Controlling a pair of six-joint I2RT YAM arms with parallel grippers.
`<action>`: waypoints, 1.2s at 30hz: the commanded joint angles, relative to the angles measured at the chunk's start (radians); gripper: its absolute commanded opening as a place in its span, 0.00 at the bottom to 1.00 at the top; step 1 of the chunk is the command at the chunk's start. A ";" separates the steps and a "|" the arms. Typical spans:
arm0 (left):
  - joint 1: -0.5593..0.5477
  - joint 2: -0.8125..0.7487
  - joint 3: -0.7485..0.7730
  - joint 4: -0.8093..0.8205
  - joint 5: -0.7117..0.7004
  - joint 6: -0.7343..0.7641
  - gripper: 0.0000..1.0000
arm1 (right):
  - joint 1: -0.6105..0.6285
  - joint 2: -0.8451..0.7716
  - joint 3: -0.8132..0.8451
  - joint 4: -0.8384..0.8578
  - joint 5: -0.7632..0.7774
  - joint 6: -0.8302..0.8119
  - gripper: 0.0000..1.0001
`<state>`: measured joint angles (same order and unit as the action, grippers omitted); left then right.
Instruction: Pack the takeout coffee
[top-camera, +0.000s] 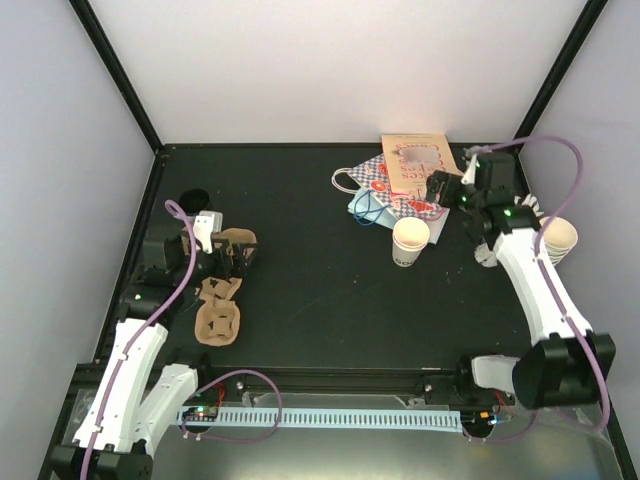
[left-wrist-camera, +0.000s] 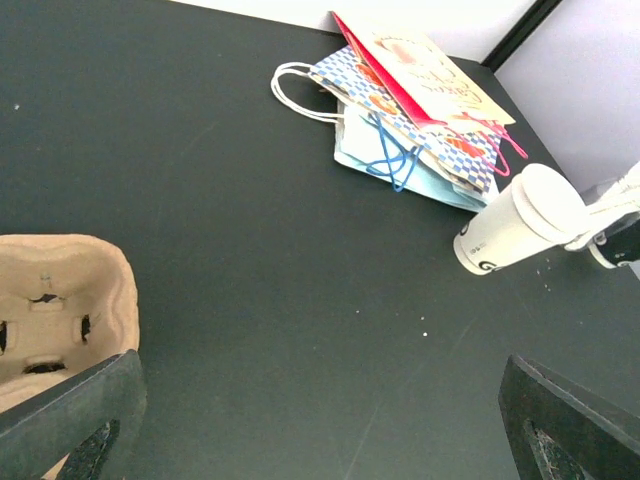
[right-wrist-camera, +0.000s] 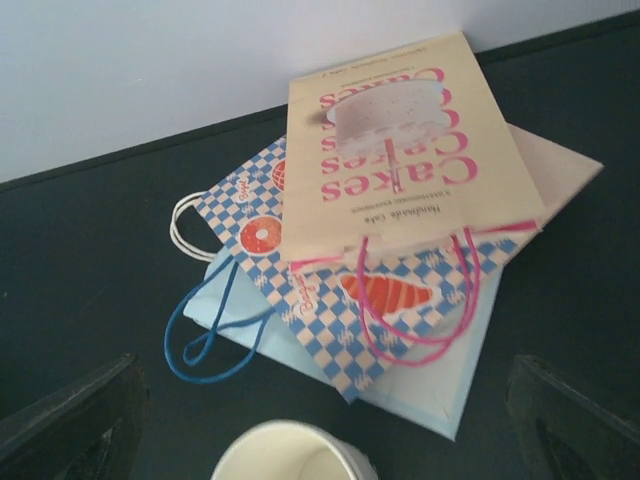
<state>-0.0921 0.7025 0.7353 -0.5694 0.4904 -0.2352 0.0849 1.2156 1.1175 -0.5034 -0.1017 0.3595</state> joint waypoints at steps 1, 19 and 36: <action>-0.015 -0.001 0.001 0.027 0.029 0.018 0.99 | 0.062 0.149 0.160 -0.034 0.091 -0.126 1.00; -0.044 -0.014 0.000 0.030 0.026 0.023 0.99 | 0.239 0.708 0.605 -0.304 0.510 -0.556 0.98; -0.053 -0.011 0.001 0.027 0.017 0.025 0.99 | 0.220 0.963 0.834 -0.489 0.556 -0.489 0.74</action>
<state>-0.1390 0.7002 0.7353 -0.5674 0.4999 -0.2256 0.3115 2.1338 1.8912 -0.9100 0.4438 -0.1463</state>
